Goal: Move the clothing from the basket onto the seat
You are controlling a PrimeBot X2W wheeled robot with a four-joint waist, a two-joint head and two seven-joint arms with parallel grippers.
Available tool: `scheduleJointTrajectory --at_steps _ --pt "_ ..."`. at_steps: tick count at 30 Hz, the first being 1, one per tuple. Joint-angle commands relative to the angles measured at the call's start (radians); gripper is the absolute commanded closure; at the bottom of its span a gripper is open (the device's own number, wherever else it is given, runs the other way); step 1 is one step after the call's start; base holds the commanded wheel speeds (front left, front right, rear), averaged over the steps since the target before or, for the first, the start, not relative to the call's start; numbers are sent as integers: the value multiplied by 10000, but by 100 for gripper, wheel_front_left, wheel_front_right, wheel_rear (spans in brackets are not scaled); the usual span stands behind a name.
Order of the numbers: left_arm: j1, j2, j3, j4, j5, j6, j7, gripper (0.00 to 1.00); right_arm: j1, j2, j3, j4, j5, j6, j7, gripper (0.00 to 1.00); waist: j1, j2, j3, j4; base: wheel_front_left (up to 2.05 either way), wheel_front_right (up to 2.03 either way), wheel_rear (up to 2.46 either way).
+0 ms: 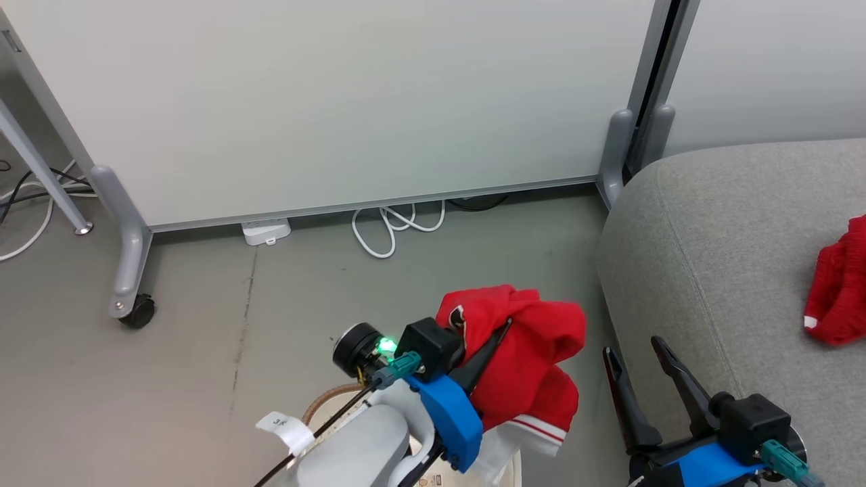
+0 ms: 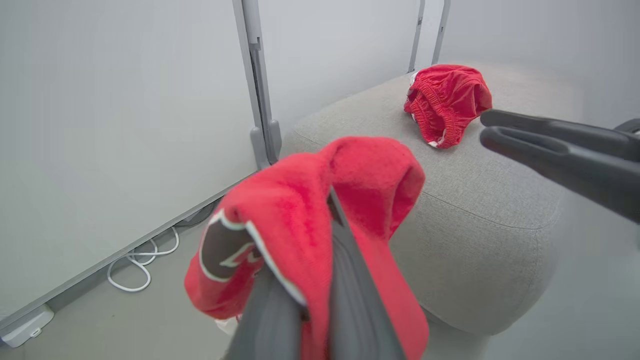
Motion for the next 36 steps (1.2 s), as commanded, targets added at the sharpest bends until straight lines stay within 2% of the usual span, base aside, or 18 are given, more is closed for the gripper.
scheduleJointTrajectory --at_steps 1,21,36 --pt "-191 -4 -25 -50 -76 29 -51 100 154 -3 0 -44 -35 5 -16 0 0 -1 -6 20 0 0 0" --pt "-1819 -2 -1787 -734 -1764 765 -49 100 303 -3 147 -85 -96 5 183 0 0 -1 -70 316 0 0 0" --pt "-2091 -3 -2268 -838 -2289 1030 -51 100 201 -3 461 16 -34 5 215 0 0 -1 -45 329 0 0 0"
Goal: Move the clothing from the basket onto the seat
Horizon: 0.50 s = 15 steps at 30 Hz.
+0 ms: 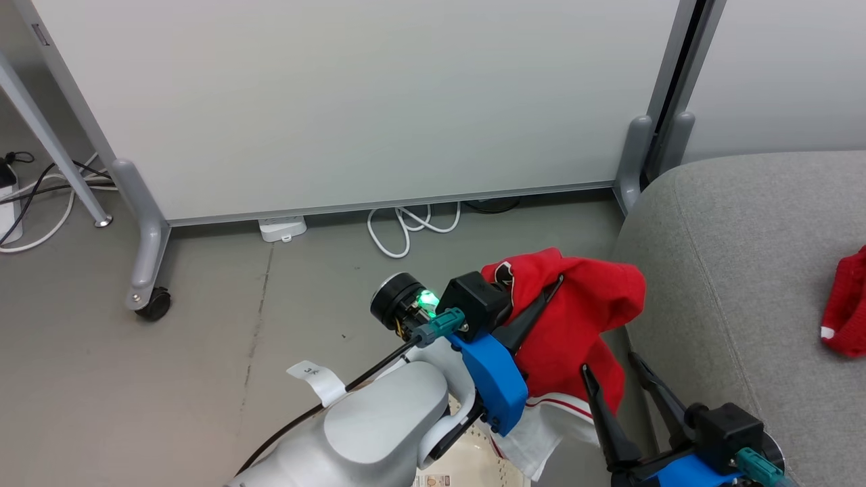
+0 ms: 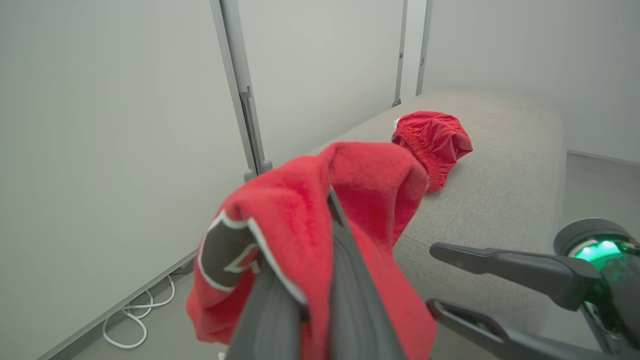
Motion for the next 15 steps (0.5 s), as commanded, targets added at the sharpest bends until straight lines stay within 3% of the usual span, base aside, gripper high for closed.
scheduleJointTrajectory --at_steps 1,15 --pt "-159 2 3 -16 -55 27 -49 100 -30 -3 41 11 3 5 -4 0 0 -1 7 -7 0 0 0" --pt "-269 0 -186 34 -164 54 -50 100 -354 -4 1017 231 539 5 154 0 0 -1 47 44 0 0 0"
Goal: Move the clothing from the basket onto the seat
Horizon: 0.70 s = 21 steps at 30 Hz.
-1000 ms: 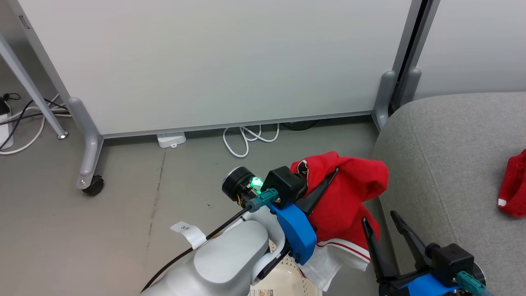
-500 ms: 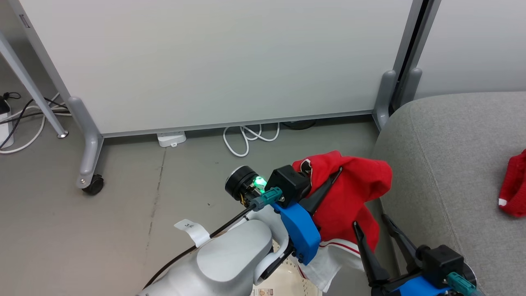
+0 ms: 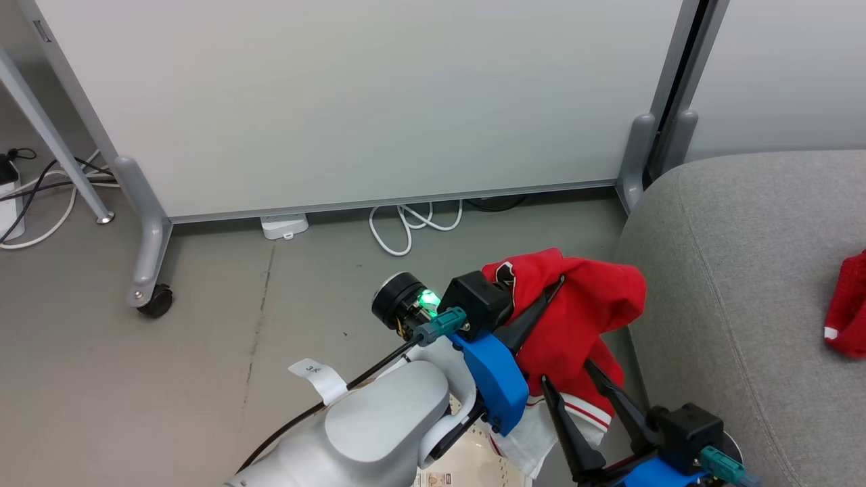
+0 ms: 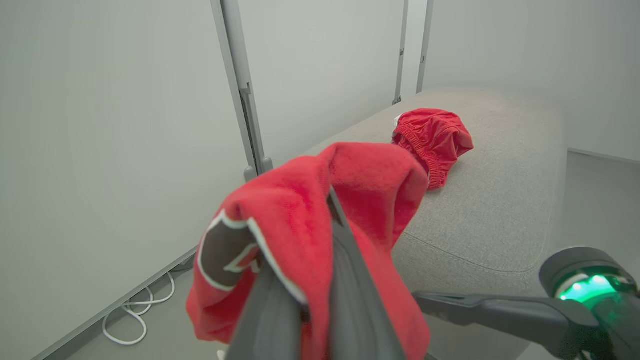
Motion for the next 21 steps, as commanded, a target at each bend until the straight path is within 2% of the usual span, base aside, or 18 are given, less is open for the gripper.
scheduleJointTrajectory --at_steps 1,9,21 --pt "-183 -2 -24 10 -11 31 -50 100 -209 -6 59 45 18 5 35 0 0 -1 6 3 0 0 0" --pt "-229 0 -82 -30 -60 -34 -50 100 -818 -8 562 734 -74 5 47 0 0 -1 45 50 0 0 0" --pt "-229 -2 -179 -44 -132 -70 -50 100 -1789 -8 796 1923 -76 5 -421 0 0 -1 48 116 0 0 0"
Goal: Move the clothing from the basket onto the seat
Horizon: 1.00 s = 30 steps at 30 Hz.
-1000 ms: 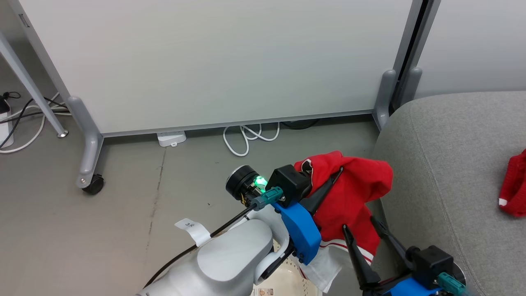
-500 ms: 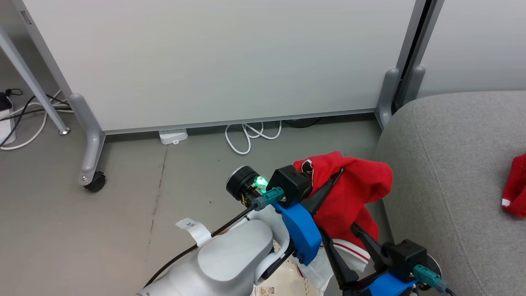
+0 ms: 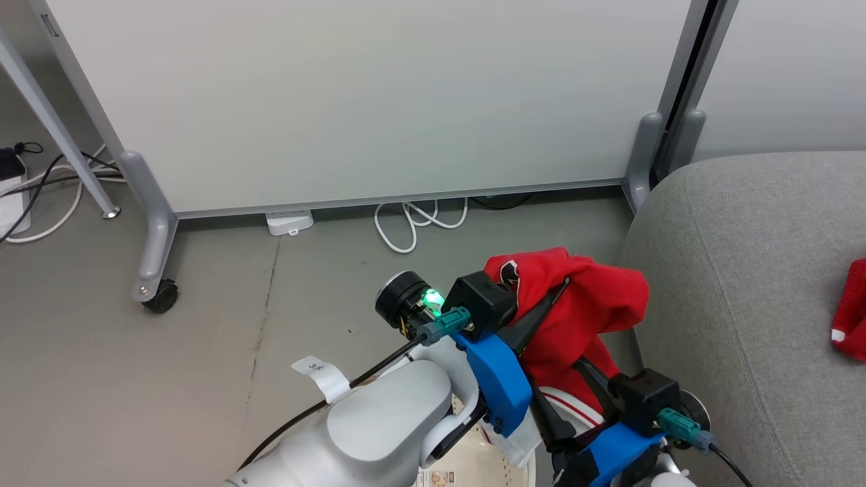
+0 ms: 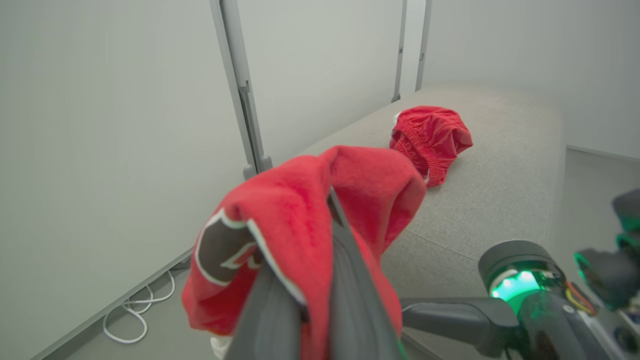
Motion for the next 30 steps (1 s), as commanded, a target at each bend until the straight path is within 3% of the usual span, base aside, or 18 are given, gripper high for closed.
scheduleJointTrajectory --at_steps 1,16,17,18,19,21,24,30 --pt "-124 -2 8 -20 -41 -11 -52 100 -193 -9 24 78 60 5 -116 0 0 -1 -3 1 0 0 0" --pt "-158 -2 -92 34 -121 -27 -52 100 -887 -9 45 899 225 5 -549 0 0 -1 27 27 0 0 0" --pt "-165 -2 -95 34 -128 -29 -52 100 -930 -9 66 945 217 5 -575 5 0 -1 40 29 0 0 0" --pt "-170 -2 -102 37 -132 -32 -52 100 -972 -9 87 997 206 5 -595 20 0 -1 51 32 0 0 0" --pt "-172 -2 -107 43 -132 -35 -53 100 -1020 -9 93 1036 198 5 -609 50 0 -1 60 37 0 0 0" --pt "-189 -2 -117 53 -146 -37 -52 100 -1092 -9 109 1112 190 5 -650 65 0 -1 74 46 0 0 0" --pt "-215 -2 -119 62 -163 -33 -52 100 -1165 -9 119 1215 190 5 -688 100 0 -1 84 56 0 0 0" --pt "-222 -2 -101 82 -156 -6 -53 100 -1252 -9 104 1312 110 5 -775 100 0 -1 91 45 0 0 0"
